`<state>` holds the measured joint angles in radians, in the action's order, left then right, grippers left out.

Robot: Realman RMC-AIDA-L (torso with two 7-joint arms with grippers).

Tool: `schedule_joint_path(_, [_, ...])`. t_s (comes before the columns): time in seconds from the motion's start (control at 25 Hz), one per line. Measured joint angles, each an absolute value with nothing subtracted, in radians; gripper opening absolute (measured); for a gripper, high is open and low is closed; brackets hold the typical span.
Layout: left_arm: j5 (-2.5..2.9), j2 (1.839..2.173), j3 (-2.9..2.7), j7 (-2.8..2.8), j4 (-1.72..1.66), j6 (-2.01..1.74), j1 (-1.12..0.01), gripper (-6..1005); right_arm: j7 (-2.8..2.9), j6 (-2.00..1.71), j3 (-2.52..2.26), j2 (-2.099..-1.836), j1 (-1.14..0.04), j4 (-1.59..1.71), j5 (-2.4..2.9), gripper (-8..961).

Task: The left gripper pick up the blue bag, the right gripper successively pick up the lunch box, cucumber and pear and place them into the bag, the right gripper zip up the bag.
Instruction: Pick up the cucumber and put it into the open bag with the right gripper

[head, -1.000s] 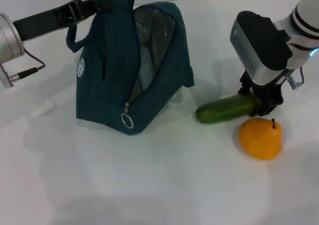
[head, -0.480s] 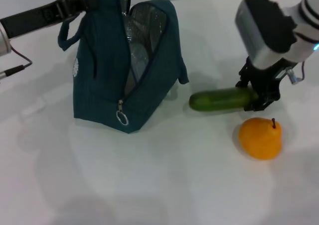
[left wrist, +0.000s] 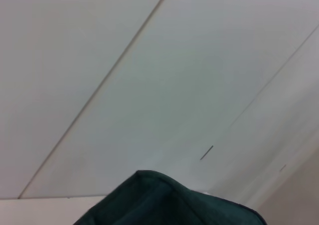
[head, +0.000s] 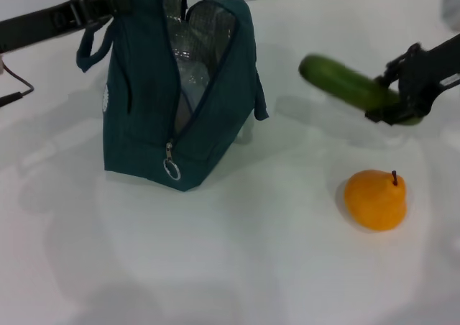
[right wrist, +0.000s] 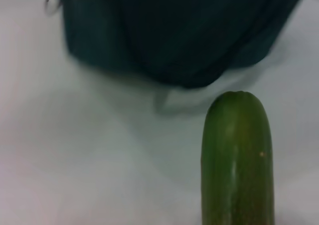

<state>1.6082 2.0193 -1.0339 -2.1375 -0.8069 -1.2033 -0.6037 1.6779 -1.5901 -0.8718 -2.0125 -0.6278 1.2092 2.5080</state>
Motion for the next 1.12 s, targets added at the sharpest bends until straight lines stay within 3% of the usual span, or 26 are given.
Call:
schedule_joint_path(0.24, [1.611, 2.007, -1.034, -2.160, -0.812, -1.219, -0.612, 70, 1.664, -1.564, -0.833, -2.011, -0.505, 1.291, 2.162, 560])
schedule_joint_path(0.44, [1.611, 2.015, -1.038, -2.180, -0.820, -1.233, -0.616, 69, 1.540, -1.523, -0.840, -2.013, -0.456, 1.259, 1.853, 561])
schedule_joint_path(1.12, [1.607, 2.036, -1.037, -2.294, -0.824, -1.337, -0.625, 69, 0.990, -1.400, -1.005, -2.021, -0.578, 0.865, 1.416, 564])
